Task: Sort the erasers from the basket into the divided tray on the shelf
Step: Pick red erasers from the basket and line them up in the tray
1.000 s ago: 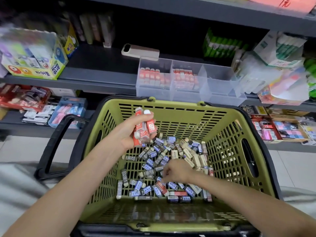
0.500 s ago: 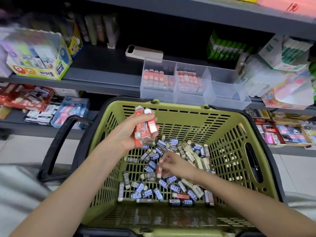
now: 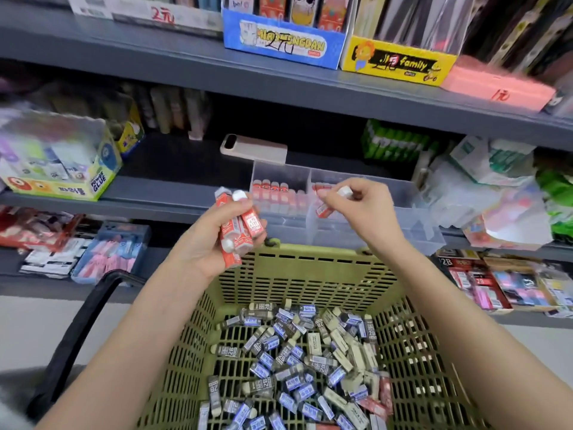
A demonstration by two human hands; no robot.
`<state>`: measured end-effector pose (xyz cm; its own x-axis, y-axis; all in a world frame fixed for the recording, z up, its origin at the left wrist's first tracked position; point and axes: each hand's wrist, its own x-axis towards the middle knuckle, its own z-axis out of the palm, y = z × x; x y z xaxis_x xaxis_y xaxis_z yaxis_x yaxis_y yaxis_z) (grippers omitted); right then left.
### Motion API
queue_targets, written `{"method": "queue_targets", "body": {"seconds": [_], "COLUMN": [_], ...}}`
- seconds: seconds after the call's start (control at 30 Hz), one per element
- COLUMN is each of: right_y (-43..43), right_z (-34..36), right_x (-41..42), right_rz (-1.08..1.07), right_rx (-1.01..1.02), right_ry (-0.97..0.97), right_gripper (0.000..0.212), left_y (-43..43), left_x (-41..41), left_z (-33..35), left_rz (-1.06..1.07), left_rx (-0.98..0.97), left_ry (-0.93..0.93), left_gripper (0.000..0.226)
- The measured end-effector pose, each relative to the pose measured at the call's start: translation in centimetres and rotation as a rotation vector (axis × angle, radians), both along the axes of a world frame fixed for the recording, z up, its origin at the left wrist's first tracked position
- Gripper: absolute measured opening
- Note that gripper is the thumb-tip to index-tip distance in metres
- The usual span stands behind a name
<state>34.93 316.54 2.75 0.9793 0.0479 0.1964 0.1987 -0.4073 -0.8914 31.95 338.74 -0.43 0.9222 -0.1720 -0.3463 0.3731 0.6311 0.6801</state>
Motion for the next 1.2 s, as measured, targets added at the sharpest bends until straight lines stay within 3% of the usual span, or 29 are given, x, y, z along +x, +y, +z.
{"method": "queue_targets", "body": {"seconds": [0.07, 0.17, 0.33, 0.47, 0.57, 0.7, 0.9, 1.03, 1.2], "right_y": [0.5, 1.1, 1.9, 2.6, 3.1, 2.8, 2.6, 2.7, 2.1], "right_z": [0.5, 0.5, 1.2, 0.6, 0.1, 0.8, -0.1, -1.6, -2.4], "right_x": [2.2, 5.5, 9.4, 11.0, 12.0, 13.5, 13.9, 13.7, 13.0], "right_rz": [0.021, 0.095, 0.195, 0.238, 0.245, 0.303, 0.356, 0.245, 0.178], "right_rx": [-0.009, -0.179, -0.711, -0.685, -0.692, -0.646, -0.574, -0.606, -0.935], "right_ry": [0.04, 0.141, 0.047, 0.141, 0.199, 0.262, 0.343, 0.247, -0.034], "right_gripper": [0.02, 0.017, 0.023, 0.012, 0.018, 0.019, 0.018, 0.02, 0.021], "left_y": [0.2, 0.5, 1.0, 1.3, 1.5, 1.5, 1.6, 1.7, 1.7], "left_x": [1.2, 2.8, 4.6, 5.5, 6.1, 6.5, 6.3, 6.4, 6.4], "left_z": [0.3, 0.5, 0.3, -0.1, -0.3, -0.4, -1.0, -1.3, -1.4], "left_rz": [0.013, 0.022, 0.015, 0.014, 0.01, 0.029, 0.029, 0.023, 0.02], "left_rx": [-0.011, -0.032, -0.033, -0.038, -0.037, -0.022, -0.044, -0.032, -0.023], "left_ry": [-0.002, -0.006, -0.014, -0.008, -0.004, 0.02, 0.021, 0.008, -0.013], "left_gripper": [0.024, 0.025, 0.016, 0.013, 0.013, 0.034, 0.03, 0.024, 0.013]}}
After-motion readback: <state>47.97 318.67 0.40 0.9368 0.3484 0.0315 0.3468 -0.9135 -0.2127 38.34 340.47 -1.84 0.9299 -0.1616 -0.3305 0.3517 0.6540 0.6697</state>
